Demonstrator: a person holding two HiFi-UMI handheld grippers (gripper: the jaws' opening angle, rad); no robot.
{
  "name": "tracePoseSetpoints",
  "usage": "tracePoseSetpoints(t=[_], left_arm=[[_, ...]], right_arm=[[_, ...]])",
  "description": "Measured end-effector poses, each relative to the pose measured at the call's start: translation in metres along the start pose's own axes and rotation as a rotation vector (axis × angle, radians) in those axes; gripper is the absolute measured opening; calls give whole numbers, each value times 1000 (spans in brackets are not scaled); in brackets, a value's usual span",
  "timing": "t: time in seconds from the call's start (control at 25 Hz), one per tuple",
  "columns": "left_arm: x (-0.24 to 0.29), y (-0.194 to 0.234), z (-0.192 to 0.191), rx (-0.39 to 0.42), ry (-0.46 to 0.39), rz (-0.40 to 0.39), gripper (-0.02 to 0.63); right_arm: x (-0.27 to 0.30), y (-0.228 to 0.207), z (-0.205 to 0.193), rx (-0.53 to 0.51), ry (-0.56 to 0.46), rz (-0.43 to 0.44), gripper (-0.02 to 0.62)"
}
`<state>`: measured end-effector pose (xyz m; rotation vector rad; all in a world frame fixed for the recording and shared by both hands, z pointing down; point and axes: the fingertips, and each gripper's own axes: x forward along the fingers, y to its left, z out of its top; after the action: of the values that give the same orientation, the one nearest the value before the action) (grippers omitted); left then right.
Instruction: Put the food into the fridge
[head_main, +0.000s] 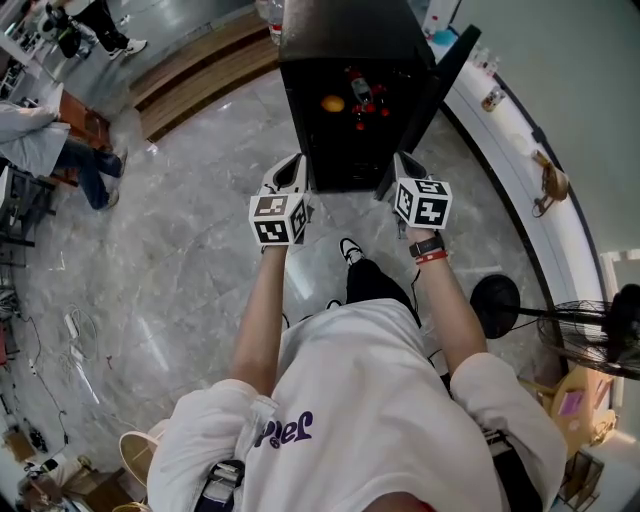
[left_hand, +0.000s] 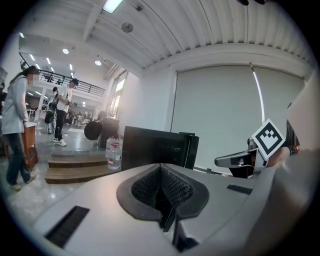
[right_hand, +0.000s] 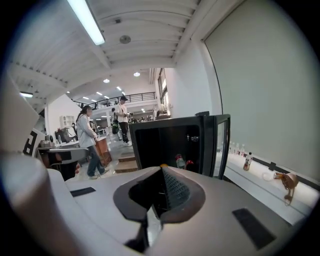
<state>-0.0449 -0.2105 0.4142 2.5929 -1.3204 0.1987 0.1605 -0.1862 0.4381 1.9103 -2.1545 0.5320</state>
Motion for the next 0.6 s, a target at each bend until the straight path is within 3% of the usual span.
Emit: tracePoseSetpoints(t=[0.24,0.4,0.6], left_arm=[[-11,-6,23,48,-32,-11,18],[-16,-8,34,93,-43,-2,18],[-22,-6,53,90,-77,1,18]], right_arm=[[-21,5,37,-92,-104,-68,14],[-33,10,58,-118,-169,-78,15],[-44,17,80,-121,-243,-83,15]])
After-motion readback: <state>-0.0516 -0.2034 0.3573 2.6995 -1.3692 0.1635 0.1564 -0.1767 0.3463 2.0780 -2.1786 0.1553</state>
